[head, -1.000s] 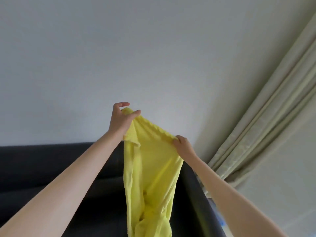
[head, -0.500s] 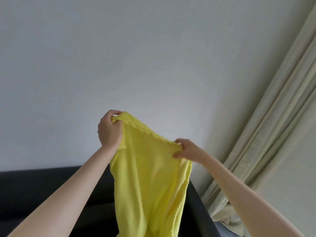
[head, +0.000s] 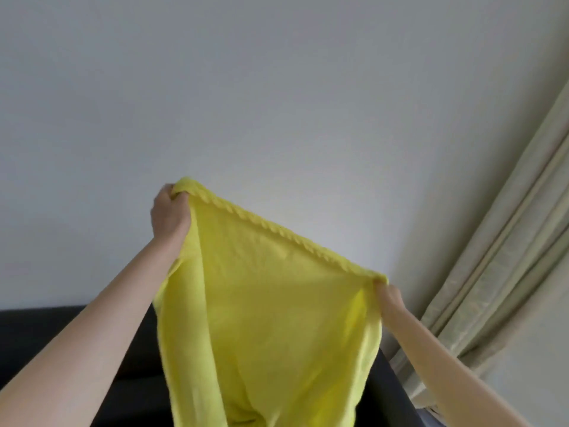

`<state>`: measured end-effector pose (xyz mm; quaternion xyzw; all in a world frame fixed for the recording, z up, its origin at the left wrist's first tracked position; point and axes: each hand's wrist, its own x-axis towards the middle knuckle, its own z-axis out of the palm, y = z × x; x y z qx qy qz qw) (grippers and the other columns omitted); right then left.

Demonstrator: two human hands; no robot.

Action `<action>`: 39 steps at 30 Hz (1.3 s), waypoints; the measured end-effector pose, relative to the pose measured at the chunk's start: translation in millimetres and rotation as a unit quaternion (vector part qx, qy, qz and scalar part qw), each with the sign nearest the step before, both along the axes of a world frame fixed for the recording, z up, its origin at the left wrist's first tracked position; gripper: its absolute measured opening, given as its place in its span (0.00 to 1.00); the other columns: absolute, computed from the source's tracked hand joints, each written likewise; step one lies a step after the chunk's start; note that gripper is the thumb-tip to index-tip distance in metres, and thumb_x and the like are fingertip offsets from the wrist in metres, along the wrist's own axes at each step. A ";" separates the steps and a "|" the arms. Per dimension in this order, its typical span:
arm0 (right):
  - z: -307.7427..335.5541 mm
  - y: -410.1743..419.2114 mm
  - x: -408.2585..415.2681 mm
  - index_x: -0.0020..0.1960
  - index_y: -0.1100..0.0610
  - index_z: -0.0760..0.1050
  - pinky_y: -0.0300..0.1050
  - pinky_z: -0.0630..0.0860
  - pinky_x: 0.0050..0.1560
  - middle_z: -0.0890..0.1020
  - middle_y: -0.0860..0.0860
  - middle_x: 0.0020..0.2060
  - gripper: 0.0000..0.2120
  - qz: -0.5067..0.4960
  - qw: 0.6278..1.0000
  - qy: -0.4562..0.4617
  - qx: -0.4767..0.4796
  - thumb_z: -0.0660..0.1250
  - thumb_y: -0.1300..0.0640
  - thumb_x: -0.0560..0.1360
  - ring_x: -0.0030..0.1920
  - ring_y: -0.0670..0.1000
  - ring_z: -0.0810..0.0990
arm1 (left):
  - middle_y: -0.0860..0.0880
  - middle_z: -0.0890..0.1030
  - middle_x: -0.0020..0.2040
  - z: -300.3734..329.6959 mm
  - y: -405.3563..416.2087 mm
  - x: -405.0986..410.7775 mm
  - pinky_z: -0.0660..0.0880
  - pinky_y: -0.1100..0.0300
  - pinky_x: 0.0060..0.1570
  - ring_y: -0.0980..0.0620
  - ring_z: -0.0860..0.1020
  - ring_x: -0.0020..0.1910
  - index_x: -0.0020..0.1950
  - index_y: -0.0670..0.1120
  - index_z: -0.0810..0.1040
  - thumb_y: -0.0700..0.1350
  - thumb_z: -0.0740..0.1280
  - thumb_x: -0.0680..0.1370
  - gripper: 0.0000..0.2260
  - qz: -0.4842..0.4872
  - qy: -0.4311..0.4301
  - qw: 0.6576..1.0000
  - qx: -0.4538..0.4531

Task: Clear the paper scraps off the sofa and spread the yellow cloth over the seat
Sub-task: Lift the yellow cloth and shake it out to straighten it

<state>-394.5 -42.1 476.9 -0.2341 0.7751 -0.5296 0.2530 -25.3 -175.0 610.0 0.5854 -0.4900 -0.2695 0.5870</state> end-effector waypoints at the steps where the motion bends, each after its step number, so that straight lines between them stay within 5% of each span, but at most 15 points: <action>1: 26.6 -13.2 4.3 0.46 0.62 0.73 0.44 0.65 0.33 0.71 0.54 0.32 0.11 0.009 0.999 0.005 -0.039 0.55 0.58 0.80 0.34 0.52 0.70 | 0.37 0.78 0.60 -8.9 -3.8 -2.1 0.70 0.52 0.55 0.38 0.75 0.60 0.61 0.40 0.76 0.44 0.55 0.80 0.16 -0.022 -0.036 0.997 0.065; 5: 115.0 -44.6 21.0 0.44 0.57 0.74 0.44 0.67 0.36 0.73 0.50 0.34 0.10 -0.044 0.968 0.138 -0.205 0.54 0.62 0.76 0.38 0.51 0.72 | 0.35 0.77 0.59 -33.9 -4.4 -8.0 0.69 0.50 0.52 0.36 0.75 0.58 0.59 0.36 0.76 0.44 0.52 0.81 0.17 0.014 -0.027 0.993 0.111; 8: 121.7 -51.3 14.5 0.51 0.58 0.76 0.46 0.70 0.43 0.78 0.54 0.41 0.11 0.060 0.967 0.240 -0.053 0.57 0.55 0.79 0.43 0.55 0.75 | 0.37 0.78 0.53 -42.9 -10.6 -0.3 0.69 0.50 0.52 0.36 0.76 0.56 0.54 0.38 0.77 0.46 0.53 0.81 0.16 0.025 -0.018 0.993 0.112; 11: 99.4 -47.7 -2.3 0.48 0.61 0.76 0.45 0.68 0.37 0.76 0.53 0.35 0.11 0.051 0.971 0.234 0.025 0.57 0.56 0.78 0.40 0.56 0.75 | 0.42 0.77 0.39 -55.8 -11.9 5.7 0.69 0.51 0.47 0.37 0.76 0.49 0.40 0.41 0.75 0.43 0.58 0.78 0.11 -0.004 -0.037 0.989 0.140; 16: 47.1 -14.4 -23.6 0.45 0.62 0.76 0.45 0.72 0.39 0.78 0.56 0.38 0.10 0.002 0.951 0.266 0.158 0.59 0.57 0.75 0.38 0.57 0.77 | 0.35 0.75 0.64 -79.9 -20.7 30.3 0.70 0.50 0.60 0.36 0.74 0.63 0.64 0.33 0.73 0.39 0.55 0.81 0.16 0.113 0.064 0.976 0.175; 19: 19.7 2.5 -21.6 0.48 0.61 0.76 0.46 0.73 0.40 0.80 0.57 0.44 0.11 0.017 0.919 0.309 0.243 0.60 0.54 0.77 0.40 0.58 0.77 | 0.34 0.75 0.64 -99.6 -27.6 27.0 0.70 0.48 0.60 0.35 0.74 0.62 0.64 0.35 0.74 0.42 0.54 0.81 0.17 0.071 -0.003 0.981 0.181; 21: 5.3 3.2 -13.4 0.58 0.63 0.75 0.50 0.75 0.51 0.79 0.61 0.55 0.15 0.092 0.930 0.238 0.265 0.59 0.53 0.79 0.52 0.60 0.78 | 0.34 0.70 0.69 -111.7 -23.0 10.7 0.65 0.49 0.66 0.36 0.70 0.67 0.69 0.34 0.69 0.50 0.51 0.83 0.23 -0.039 -0.100 0.963 0.246; 23: -1.6 0.8 3.6 0.62 0.64 0.73 0.52 0.74 0.61 0.77 0.61 0.61 0.17 0.176 0.935 0.086 0.295 0.64 0.54 0.78 0.60 0.61 0.77 | 0.37 0.65 0.74 -124.1 -16.3 -7.5 0.62 0.50 0.71 0.40 0.66 0.71 0.73 0.37 0.64 0.58 0.51 0.82 0.29 -0.210 -0.229 0.881 0.356; 26: 4.7 -4.0 33.3 0.60 0.61 0.70 0.57 0.75 0.61 0.76 0.60 0.59 0.24 0.202 0.910 -0.136 0.334 0.73 0.54 0.69 0.58 0.61 0.77 | 0.45 0.71 0.71 -127.5 9.5 -27.3 0.68 0.51 0.67 0.43 0.72 0.67 0.71 0.46 0.69 0.65 0.64 0.73 0.33 -0.364 -0.444 0.654 0.492; 27: 6.6 -8.6 39.9 0.61 0.62 0.70 0.57 0.75 0.62 0.76 0.60 0.59 0.26 0.204 0.909 -0.198 0.304 0.74 0.55 0.67 0.58 0.61 0.77 | 0.46 0.72 0.69 -126.2 16.7 -33.8 0.70 0.52 0.66 0.44 0.73 0.66 0.70 0.47 0.71 0.65 0.67 0.71 0.34 -0.389 -0.446 0.633 0.499; 28: 9.5 -13.7 46.1 0.61 0.63 0.70 0.56 0.75 0.61 0.78 0.60 0.57 0.26 0.208 0.908 -0.256 0.257 0.74 0.56 0.68 0.56 0.60 0.78 | 0.46 0.74 0.67 -126.0 19.7 -39.7 0.70 0.52 0.65 0.44 0.74 0.64 0.69 0.47 0.72 0.64 0.69 0.71 0.32 -0.405 -0.407 0.660 0.484; 31: 20.0 -23.5 60.6 0.51 0.63 0.76 0.51 0.78 0.50 0.81 0.58 0.42 0.10 0.216 0.901 -0.364 0.097 0.68 0.57 0.73 0.43 0.57 0.80 | 0.43 0.78 0.61 -130.0 17.2 -55.1 0.73 0.53 0.60 0.44 0.77 0.57 0.61 0.44 0.77 0.55 0.67 0.76 0.19 -0.364 -0.163 0.869 0.294; 32: 24.4 -25.2 64.6 0.47 0.63 0.76 0.50 0.78 0.46 0.81 0.57 0.38 0.08 0.212 0.899 -0.380 0.056 0.67 0.58 0.74 0.40 0.56 0.80 | 0.42 0.79 0.59 -127.8 19.7 -59.2 0.73 0.52 0.58 0.45 0.78 0.55 0.58 0.44 0.78 0.52 0.66 0.78 0.15 -0.347 -0.085 0.903 0.239; 35: 36.1 -28.5 76.7 0.42 0.61 0.75 0.48 0.77 0.42 0.78 0.56 0.35 0.05 0.206 0.890 -0.404 -0.035 0.68 0.60 0.72 0.37 0.55 0.78 | 0.44 0.81 0.58 -117.8 30.5 -71.5 0.76 0.55 0.52 0.49 0.80 0.52 0.58 0.48 0.77 0.52 0.68 0.77 0.13 -0.404 -0.002 0.896 0.186; 39: 44.3 -32.0 91.8 0.42 0.62 0.73 0.42 0.76 0.40 0.77 0.54 0.33 0.03 0.204 0.855 -0.456 -0.140 0.63 0.64 0.75 0.35 0.51 0.78 | 0.50 0.76 0.64 -115.4 42.5 -95.0 0.75 0.53 0.59 0.49 0.77 0.60 0.71 0.49 0.69 0.61 0.77 0.63 0.40 -0.450 -0.105 0.865 0.193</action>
